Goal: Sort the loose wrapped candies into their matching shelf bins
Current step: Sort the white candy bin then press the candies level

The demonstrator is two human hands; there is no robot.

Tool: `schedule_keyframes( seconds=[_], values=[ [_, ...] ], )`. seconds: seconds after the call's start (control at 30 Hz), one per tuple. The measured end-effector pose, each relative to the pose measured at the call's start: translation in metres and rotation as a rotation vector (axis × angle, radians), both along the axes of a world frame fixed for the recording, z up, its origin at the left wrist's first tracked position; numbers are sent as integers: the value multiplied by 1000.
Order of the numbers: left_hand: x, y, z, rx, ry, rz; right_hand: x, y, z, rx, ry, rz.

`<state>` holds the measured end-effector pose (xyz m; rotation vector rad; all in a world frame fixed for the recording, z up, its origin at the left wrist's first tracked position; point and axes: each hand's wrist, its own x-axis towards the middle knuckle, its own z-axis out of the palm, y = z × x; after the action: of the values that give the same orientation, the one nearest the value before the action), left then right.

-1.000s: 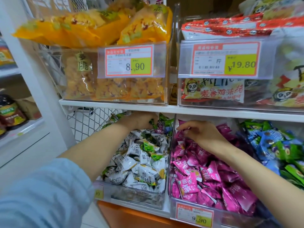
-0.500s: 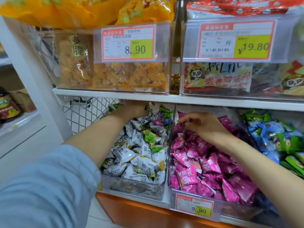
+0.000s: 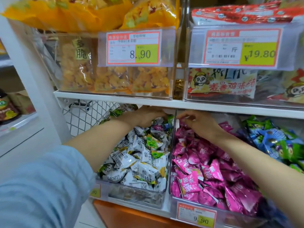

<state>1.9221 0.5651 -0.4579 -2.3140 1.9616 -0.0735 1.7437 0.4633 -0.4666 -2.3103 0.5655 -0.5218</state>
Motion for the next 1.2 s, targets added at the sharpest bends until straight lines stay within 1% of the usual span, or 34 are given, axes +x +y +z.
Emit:
schedule_keyframes(
  seconds=[0.07, 0.13, 0.2, 0.23, 0.3, 0.37, 0.47, 0.53, 0.57, 0.6, 0.63, 0.67, 0.7, 0.73, 0.77, 0.8, 0.9, 1.0, 1.1, 1.2],
  values=[
    [8, 0, -6, 24, 56, 76, 15, -6, 1, -42, 51, -52],
    [19, 2, -10, -24, 76, 118, 32, -10, 4, -65, 70, -76],
    [29, 7, -14, -73, 99, 167, 49, -10, 6, 52, 105, -19],
    [35, 9, -17, -61, 115, 177, 56, -9, 6, 123, 129, 16],
    [44, 10, -20, -63, 134, 174, 70, -7, 7, 210, 223, 77],
    [50, 10, -24, -68, 134, 180, 85, -12, 5, 137, 377, 46],
    [50, 10, -26, -124, 114, 180, 99, -19, -4, -101, 513, 7],
    [50, 10, -25, -183, 95, 147, 105, -19, -3, -181, 534, 25],
    [51, 10, -25, -209, 92, 130, 105, -14, 0, -157, 523, 34],
    [53, 9, -26, -232, 91, 117, 105, -9, 2, -209, 534, 99],
    [54, 9, -28, -249, 94, 114, 105, -5, 4, -337, 508, 126],
    [54, 8, -30, -262, 94, 120, 108, -8, 0, -347, 435, 153],
    [54, 6, -31, -266, 91, 136, 111, -11, -3, -323, 448, 146],
    [53, 4, -32, -255, 86, 157, 110, -11, -5, -351, 538, 135],
    [52, 2, -32, -242, 77, 171, 111, -8, -4, -255, 618, 96],
    [51, 0, -32, -235, 70, 178, 110, -3, 0, -276, 626, 59],
    [49, -3, -32, -232, 53, 168, 105, -4, 1, -268, 601, 65],
    [50, -4, -36, -268, 41, 121, 104, -11, -6, -176, 530, 11],
    [49, -2, -36, -299, 88, 98, 99, -21, -14, -45, 291, -32],
    [46, 2, -33, -265, 85, 102, 86, -19, -10, 32, 174, -118]
  ],
)
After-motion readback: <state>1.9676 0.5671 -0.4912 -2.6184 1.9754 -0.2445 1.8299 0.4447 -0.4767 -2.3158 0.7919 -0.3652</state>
